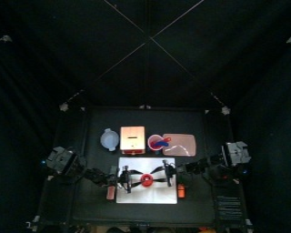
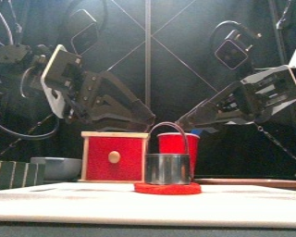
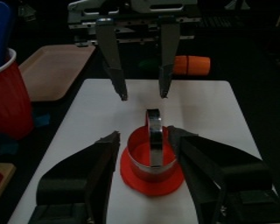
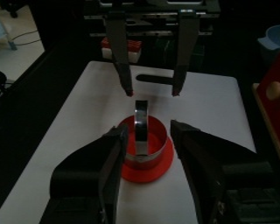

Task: Get the cutter from the drawer then cut the dough then place the extra dough in the bowl
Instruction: Cut the dough

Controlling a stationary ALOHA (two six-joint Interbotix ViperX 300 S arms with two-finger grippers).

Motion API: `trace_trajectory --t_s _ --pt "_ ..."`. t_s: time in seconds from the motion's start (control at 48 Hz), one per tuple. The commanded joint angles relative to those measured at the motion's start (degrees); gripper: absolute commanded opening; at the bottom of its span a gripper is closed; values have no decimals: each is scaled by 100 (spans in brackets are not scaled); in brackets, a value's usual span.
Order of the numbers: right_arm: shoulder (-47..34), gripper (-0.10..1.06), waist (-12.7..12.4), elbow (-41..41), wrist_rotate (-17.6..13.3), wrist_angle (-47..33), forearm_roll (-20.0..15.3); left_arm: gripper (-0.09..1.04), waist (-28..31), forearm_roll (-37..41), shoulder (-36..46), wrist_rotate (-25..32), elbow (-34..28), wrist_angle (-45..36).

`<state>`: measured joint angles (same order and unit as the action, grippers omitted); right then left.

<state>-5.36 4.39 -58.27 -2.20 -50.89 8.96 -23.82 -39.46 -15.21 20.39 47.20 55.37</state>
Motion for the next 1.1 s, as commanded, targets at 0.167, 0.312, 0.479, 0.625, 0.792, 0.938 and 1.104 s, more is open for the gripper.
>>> trace_trajectory --t_s 0.167,0.312,0.479,0.625,0.792,0.938,1.104 --pt "-255 81 18 299 0 -62 26 88 0 -18 -167 9 -299 -132" --pt "-352 81 53 272 -9 -26 18 87 35 -35 -281 53 -325 -141" --pt "-308 81 105 272 -18 387 -70 86 35 -26 -334 70 -334 -141" --pt "-176 81 167 404 9 712 -176 86 62 -26 -360 79 -352 -141" --pt "-176 81 220 554 -9 817 -237 86 123 -26 -343 79 -360 -185" --pt "-176 78 237 536 53 932 -211 85 132 -18 -352 105 -378 -220" --pt "-176 66 255 527 53 940 -211 76 193 -26 -369 97 -360 -229"
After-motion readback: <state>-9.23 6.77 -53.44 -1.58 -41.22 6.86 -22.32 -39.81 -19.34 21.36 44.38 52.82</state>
